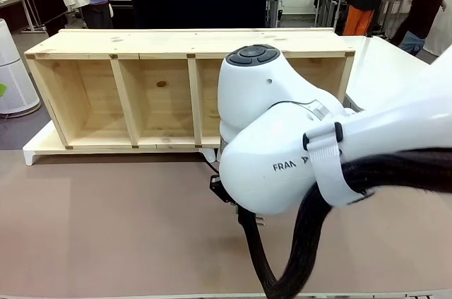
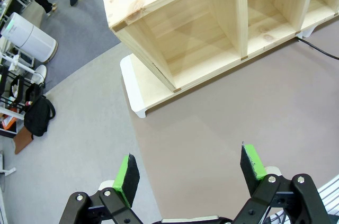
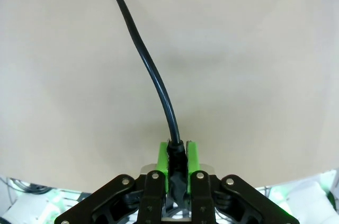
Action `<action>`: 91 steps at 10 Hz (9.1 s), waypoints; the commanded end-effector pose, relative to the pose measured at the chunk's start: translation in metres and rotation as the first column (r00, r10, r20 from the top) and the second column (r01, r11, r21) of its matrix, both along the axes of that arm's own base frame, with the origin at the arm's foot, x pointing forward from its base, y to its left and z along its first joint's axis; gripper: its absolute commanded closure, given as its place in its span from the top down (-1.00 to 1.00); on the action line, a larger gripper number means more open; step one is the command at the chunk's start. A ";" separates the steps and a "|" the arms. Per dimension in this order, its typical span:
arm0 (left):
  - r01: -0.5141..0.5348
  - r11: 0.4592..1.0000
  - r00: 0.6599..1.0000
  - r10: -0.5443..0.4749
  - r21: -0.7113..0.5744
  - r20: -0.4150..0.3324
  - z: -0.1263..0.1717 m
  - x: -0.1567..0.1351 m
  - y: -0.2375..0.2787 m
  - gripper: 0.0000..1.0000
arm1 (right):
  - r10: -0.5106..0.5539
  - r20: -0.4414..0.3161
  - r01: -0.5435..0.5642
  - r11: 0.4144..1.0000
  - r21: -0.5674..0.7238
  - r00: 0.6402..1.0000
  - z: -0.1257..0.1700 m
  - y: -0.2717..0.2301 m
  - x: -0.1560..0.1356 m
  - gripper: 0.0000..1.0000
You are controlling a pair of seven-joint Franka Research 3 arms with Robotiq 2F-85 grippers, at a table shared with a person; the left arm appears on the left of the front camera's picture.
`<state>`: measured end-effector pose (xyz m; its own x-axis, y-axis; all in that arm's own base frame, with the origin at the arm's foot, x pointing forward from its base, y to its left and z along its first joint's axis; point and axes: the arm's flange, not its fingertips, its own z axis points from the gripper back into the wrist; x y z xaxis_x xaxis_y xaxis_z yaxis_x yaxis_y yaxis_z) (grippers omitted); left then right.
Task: Perform cable management.
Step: Pull the grasped Power Cable to the location of the Power Strip, then release the Power Cable when the human grasps it.
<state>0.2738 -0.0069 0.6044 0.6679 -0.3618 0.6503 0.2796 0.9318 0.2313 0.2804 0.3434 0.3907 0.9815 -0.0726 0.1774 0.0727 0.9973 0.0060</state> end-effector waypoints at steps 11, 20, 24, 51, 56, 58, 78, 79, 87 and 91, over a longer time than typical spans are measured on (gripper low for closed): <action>-0.006 1.000 1.000 0.006 -0.004 0.002 0.000 0.000 0.000 1.00 | -0.317 0.163 0.323 0.946 -0.013 0.934 0.041 -0.210 0.001 -0.67; -0.006 1.000 1.000 0.006 -0.004 0.002 0.000 0.000 0.000 1.00 | -0.242 0.338 0.265 0.964 -0.022 0.910 0.064 -0.301 0.041 -0.67; -0.006 1.000 1.000 0.006 -0.004 0.002 0.000 0.000 0.000 1.00 | -0.195 0.413 0.225 0.974 -0.023 0.890 0.078 -0.317 0.080 -0.67; -0.006 1.000 1.000 0.006 -0.004 0.002 0.000 0.000 0.000 1.00 | -0.285 0.378 0.319 0.947 -0.030 0.881 0.142 -0.352 0.237 -0.67; -0.006 1.000 1.000 0.006 -0.004 0.002 0.000 0.000 0.000 1.00 | -0.285 0.378 0.319 0.947 -0.030 0.881 0.142 -0.352 0.237 -0.67; -0.006 1.000 1.000 0.006 -0.004 0.002 0.000 0.000 0.000 1.00 | -0.285 0.378 0.319 0.947 -0.030 0.881 0.142 -0.352 0.237 -0.67; -0.006 1.000 1.000 0.006 -0.004 0.002 0.000 0.000 0.000 1.00 | -0.319 0.313 0.331 0.943 0.016 0.895 0.147 -0.357 0.235 0.68; -0.006 1.000 1.000 0.006 -0.004 0.002 0.000 0.000 0.000 1.00 | -0.315 0.308 0.326 0.945 0.016 0.898 0.146 -0.357 0.235 1.00; -0.006 1.000 1.000 0.006 -0.004 0.002 0.000 0.000 0.000 1.00 | -0.317 0.326 0.336 0.942 0.000 0.891 0.144 -0.355 0.235 1.00; -0.006 1.000 1.000 0.006 -0.004 0.002 0.000 0.000 0.000 1.00 | -0.317 0.326 0.336 0.942 0.000 0.891 0.144 -0.355 0.235 1.00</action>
<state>0.2737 -0.0069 0.6045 0.6677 -0.3618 0.6506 0.2796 0.9319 0.2313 0.5157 -0.0119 0.5356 0.7959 -0.3540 0.4911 0.3919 0.9196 0.0278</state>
